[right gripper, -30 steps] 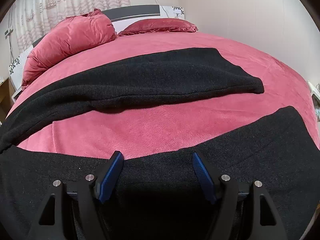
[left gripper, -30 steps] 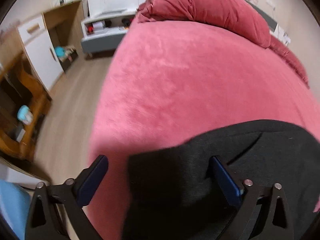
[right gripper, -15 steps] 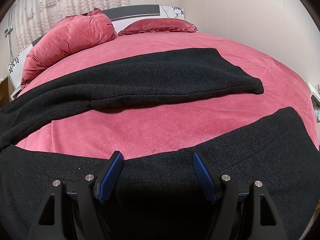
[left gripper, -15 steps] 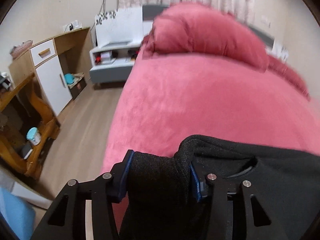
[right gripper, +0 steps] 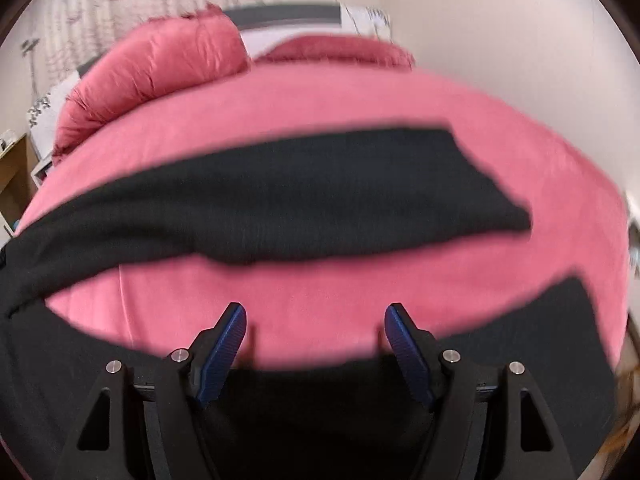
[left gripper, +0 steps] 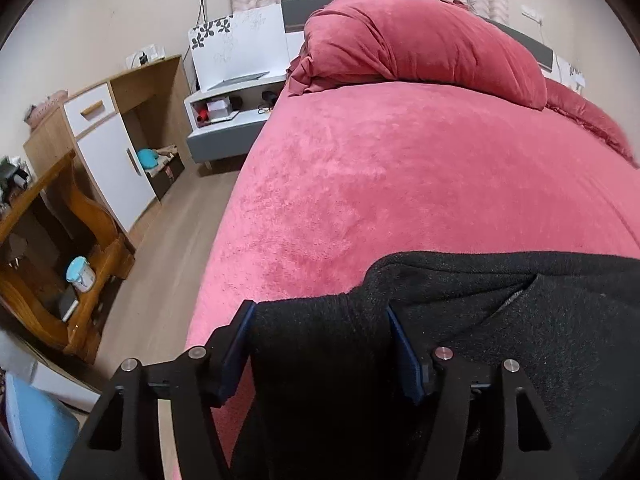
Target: Fold large clothes
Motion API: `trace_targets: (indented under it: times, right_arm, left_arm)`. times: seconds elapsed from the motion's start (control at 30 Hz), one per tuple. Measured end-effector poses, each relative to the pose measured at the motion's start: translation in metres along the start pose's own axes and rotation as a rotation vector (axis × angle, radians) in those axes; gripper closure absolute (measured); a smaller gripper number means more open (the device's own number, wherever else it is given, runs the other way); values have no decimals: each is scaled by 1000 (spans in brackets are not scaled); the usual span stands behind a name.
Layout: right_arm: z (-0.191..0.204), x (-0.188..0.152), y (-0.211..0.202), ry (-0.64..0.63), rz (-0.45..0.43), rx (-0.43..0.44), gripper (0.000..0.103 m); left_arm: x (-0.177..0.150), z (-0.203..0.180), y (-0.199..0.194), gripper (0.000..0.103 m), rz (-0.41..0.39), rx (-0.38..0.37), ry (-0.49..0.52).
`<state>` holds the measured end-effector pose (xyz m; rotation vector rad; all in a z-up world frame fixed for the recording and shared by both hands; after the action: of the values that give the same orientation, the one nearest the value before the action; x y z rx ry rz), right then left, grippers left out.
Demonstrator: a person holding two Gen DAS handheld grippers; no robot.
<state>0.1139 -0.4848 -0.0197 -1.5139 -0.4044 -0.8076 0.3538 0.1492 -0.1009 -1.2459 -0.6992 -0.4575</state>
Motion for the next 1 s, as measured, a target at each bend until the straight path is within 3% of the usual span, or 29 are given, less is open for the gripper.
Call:
trace_targets:
  times: [0.1,0.23,0.3,0.47,0.63,0.87,0.9,0.97,1.0]
  right_arm:
    - [-21,52,6,6,-32,1,30]
    - [-66,108,58,110,67,-51,30]
    - [-88,128,76,162,64,-93,30]
    - [-136,176,128,458,110,-76,30]
    - [-156,192,163,698,151,-114,30]
    - [-145,183,202,748,269,-206,30]
    - [-143,184,203,726,267,-222,32]
    - [-136,182,204,647,293,-302,63]
    - [-134,182,202,615,291,-304,69]
  left_arm:
    - [-2,-5,-3,38,-8,25,26]
    - [-3,-4,-3,38,-10,22,20]
    - [-4,-4,-3,37,-6,18,16]
    - [-5,-5,3,35,9,17,17]
    - [-5,-5,3,35,9,17,16]
    - [-6,-5,4,35,11,19,17]
    - [-6,-6,4,35,10,22,20]
    - [-6,-7,4,35,11,26,23]
    - [-6,-7,4,35,12,24,22]
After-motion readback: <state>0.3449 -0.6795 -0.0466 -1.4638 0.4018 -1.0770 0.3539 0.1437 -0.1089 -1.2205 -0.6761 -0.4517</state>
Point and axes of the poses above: each gripper's, at about its wrist camera, not at the fingertips, and y roughly the way its jaws point, z to its left, x to its top, the point moved 4 cm from there along y, roughly the way its jaws point, and after that the axes turned 4 degrees about x, right-handed, at the moved point
